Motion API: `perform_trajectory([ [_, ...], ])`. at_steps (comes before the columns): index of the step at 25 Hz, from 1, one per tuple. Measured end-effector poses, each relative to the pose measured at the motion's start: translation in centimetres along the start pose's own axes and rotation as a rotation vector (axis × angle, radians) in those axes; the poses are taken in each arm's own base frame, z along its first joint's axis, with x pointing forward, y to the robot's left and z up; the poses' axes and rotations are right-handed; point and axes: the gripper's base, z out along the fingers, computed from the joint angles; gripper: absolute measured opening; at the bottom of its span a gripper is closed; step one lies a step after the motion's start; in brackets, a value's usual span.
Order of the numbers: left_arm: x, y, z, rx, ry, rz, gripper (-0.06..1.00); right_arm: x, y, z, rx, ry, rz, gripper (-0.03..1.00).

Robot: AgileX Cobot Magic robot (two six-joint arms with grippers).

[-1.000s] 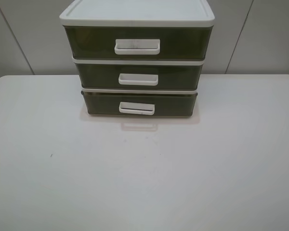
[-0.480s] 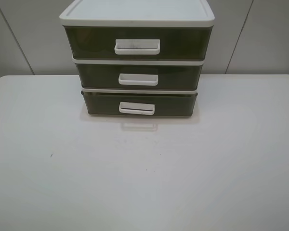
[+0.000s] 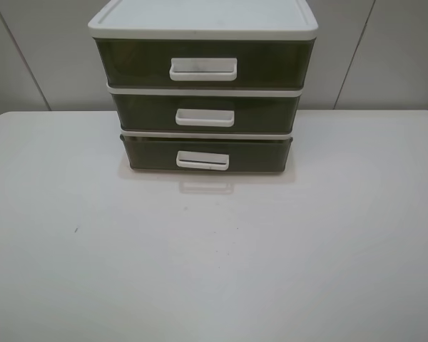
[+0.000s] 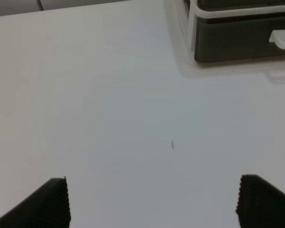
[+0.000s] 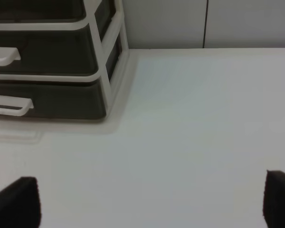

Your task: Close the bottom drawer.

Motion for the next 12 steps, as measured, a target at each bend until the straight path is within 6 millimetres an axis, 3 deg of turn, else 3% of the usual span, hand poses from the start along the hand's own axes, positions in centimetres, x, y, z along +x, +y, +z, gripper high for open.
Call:
perform_trajectory([
  [12,0.0,0.0,0.0,0.0,0.0,0.0,0.72,0.0,0.0,0.0,0.0,0.0,0.001,0.82],
])
